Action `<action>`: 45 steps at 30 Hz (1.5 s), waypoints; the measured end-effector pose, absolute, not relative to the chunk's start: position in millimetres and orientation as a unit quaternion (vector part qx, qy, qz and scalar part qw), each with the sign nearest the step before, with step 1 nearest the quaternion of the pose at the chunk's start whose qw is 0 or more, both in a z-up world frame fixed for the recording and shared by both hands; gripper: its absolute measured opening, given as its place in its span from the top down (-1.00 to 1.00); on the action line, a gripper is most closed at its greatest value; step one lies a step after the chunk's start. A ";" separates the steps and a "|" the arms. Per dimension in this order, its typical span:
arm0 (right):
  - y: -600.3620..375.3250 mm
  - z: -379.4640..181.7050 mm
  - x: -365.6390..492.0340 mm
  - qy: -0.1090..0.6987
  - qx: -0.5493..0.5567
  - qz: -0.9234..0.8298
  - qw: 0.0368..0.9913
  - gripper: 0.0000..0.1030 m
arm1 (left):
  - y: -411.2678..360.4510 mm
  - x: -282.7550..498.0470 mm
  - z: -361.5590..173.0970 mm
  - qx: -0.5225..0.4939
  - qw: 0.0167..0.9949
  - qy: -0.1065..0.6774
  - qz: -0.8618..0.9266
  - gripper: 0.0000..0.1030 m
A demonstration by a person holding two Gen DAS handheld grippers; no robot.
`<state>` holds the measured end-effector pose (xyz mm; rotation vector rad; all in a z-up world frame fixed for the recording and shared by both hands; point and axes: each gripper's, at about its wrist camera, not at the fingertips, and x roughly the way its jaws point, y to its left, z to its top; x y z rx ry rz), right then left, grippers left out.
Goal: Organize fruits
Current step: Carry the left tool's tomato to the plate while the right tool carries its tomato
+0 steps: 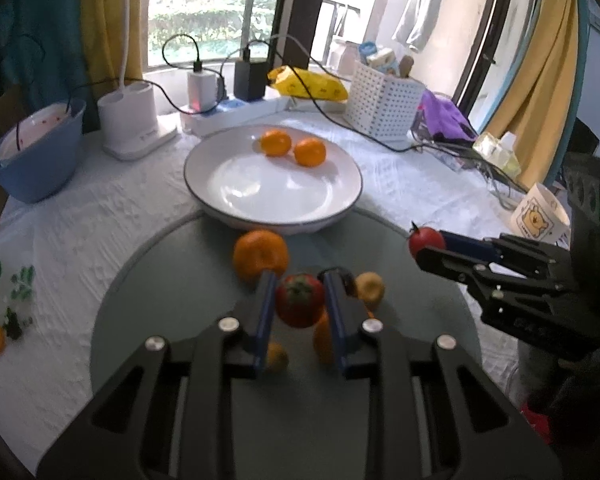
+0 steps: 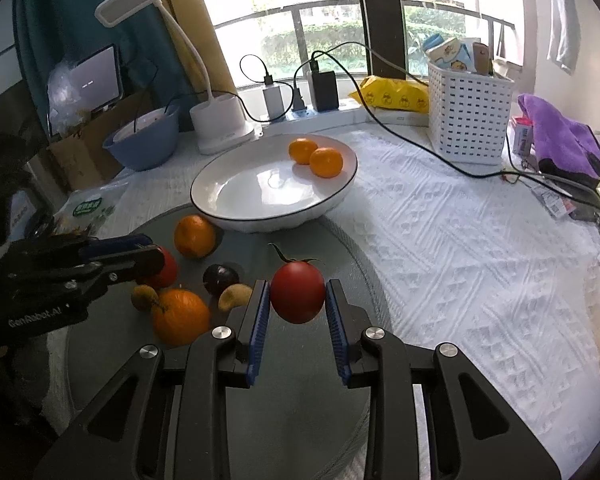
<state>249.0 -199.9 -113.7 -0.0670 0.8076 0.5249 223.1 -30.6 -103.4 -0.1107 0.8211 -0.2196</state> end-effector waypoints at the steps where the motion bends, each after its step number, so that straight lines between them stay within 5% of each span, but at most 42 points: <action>1: -199.4 -111.8 250.4 0.386 -0.033 0.253 0.886 0.40 | -29.7 223.6 -101.3 -0.054 0.910 0.396 -0.106 0.50; 45: -142.8 -113.6 329.8 0.390 -0.049 0.294 0.871 0.40 | 7.6 317.9 -106.2 -0.056 0.916 0.386 -0.089 0.47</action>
